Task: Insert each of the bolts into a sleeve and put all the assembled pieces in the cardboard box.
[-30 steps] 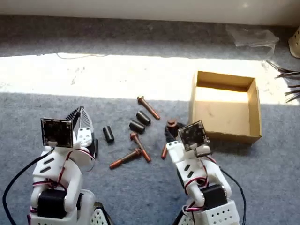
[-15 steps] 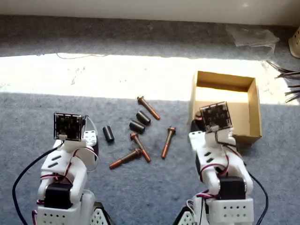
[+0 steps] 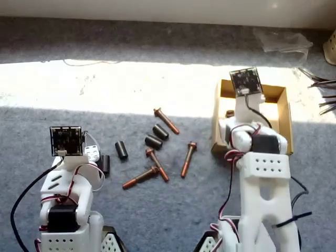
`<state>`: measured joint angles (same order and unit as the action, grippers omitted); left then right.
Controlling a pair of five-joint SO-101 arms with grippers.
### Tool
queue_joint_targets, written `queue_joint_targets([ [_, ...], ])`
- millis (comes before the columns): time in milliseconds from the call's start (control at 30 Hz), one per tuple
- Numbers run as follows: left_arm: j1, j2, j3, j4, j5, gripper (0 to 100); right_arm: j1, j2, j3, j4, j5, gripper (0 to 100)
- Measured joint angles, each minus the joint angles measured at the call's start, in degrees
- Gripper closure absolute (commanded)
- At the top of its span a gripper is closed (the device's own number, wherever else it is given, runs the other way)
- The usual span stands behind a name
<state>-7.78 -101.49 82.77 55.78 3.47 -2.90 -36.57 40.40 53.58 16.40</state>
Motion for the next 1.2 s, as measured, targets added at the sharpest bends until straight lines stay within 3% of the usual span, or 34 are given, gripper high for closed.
queue_joint_targets([
  [867, 0.0, -2.7, -3.2, 8.2, 0.0, 99, 4.1, 43.8, -28.2, 0.0, 0.0, 99.4],
  [1067, 0.0, -2.9, -3.2, 8.2, 0.0, 99, 4.1, 47.6, -29.8, -0.1, 0.0, 87.3],
  [1200, 0.0, -2.9, -3.2, 8.2, 0.0, 99, 4.1, 47.6, -30.6, -0.1, 0.0, 86.0],
])
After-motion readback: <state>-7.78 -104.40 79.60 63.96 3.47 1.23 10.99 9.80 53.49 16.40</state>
